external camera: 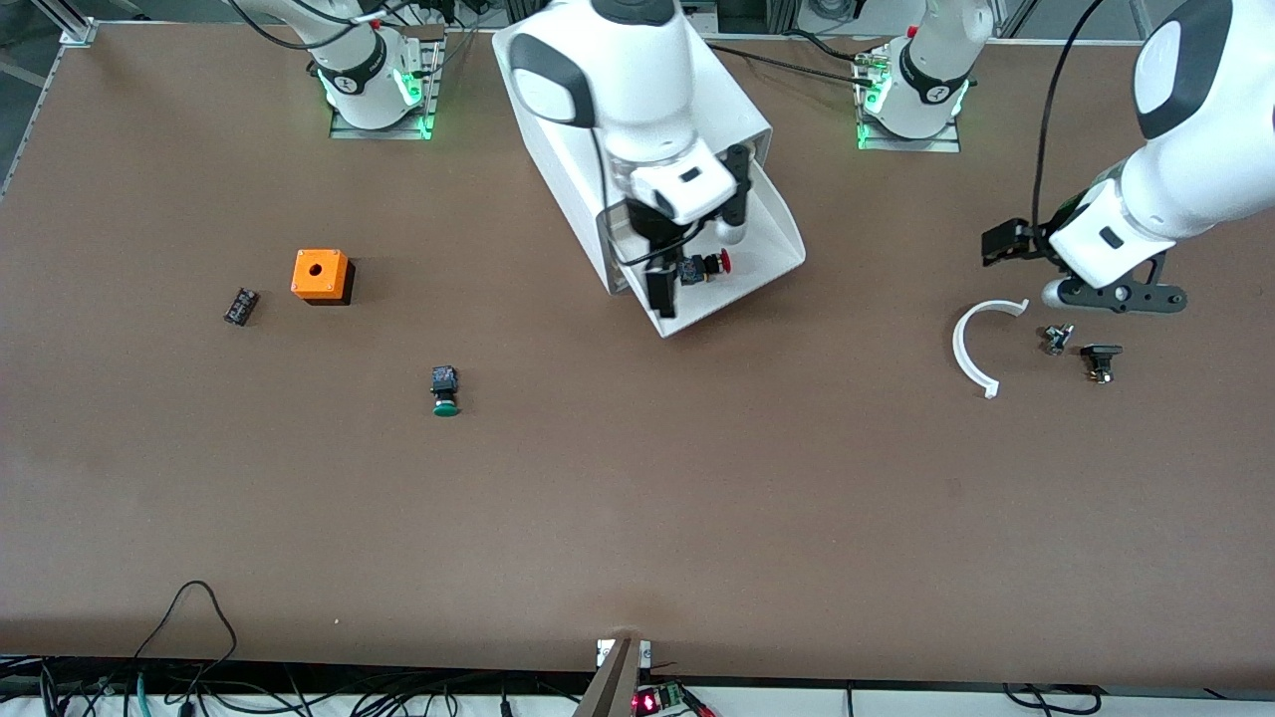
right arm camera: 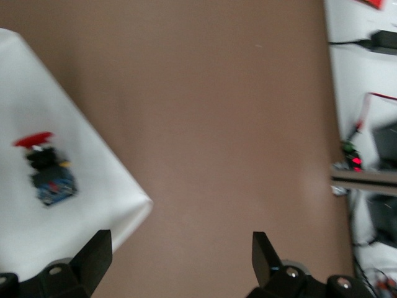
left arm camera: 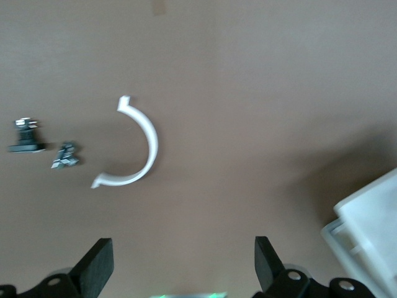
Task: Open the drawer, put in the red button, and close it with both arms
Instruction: 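Lower the red button into the drawer and open the right gripper, then withdraw the right gripper while the left gripper moves to the drawer front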
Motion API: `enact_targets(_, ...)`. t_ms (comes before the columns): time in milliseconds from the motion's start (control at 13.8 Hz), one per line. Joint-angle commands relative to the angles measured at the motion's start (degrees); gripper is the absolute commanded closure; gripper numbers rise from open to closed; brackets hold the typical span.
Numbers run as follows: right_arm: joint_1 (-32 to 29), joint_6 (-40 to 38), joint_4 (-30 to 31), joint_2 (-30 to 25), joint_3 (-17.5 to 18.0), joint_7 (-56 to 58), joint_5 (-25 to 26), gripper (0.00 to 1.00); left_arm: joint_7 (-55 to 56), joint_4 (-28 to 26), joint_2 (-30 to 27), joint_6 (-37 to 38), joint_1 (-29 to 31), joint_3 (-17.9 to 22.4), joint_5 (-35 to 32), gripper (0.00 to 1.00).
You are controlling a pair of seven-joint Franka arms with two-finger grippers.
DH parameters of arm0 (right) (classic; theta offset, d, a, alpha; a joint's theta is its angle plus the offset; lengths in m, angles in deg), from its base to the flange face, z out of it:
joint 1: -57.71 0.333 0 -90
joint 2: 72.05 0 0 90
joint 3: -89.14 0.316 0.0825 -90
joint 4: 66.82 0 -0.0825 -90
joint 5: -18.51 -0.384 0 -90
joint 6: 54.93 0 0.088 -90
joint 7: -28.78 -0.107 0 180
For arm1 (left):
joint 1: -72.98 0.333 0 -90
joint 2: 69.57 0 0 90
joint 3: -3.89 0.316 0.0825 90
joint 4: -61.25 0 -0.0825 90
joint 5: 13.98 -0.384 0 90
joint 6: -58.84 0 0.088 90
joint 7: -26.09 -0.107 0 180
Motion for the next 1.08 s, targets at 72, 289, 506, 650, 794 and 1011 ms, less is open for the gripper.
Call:
enact_targets(72,-3.4,0.1,2.1,-3.0,-2.8,-5.5,-1.0,0.0,13.7,-5.8,2.5,-12.3,-2.4,-5.1,2.2,0.0)
enact_targets(289,-7.5,-0.7,5.8,-3.9,-3.8,-18.0,-1.0,0.0,25.4,-10.9,4.7,-24.7,-4.2,-8.9,2.1,0.0)
enact_targets(506,-12.3,-1.0,11.4,-6.0,-4.0,-32.1,-1.0,0.0,34.2,-19.5,4.9,-36.7,-4.8,-12.9,2.1,0.0)
enact_targets(650,-15.0,-3.9,16.4,-8.3,-4.0,-37.7,-1.0,0.0,40.9,-21.5,5.8,-40.6,-5.4,-15.8,1.9,0.0)
enact_targets(794,-17.9,-9.3,18.4,-9.7,-3.9,-45.6,-1.7,0.0,43.6,-21.8,6.2,-41.2,-5.6,-16.6,1.2,0.0)
enact_targets(1011,-21.5,-14.3,18.8,-11.7,-4.0,-52.7,-2.5,0.0,43.7,-22.4,8.5,-44.3,-6.3,-16.6,1.2,0.0)
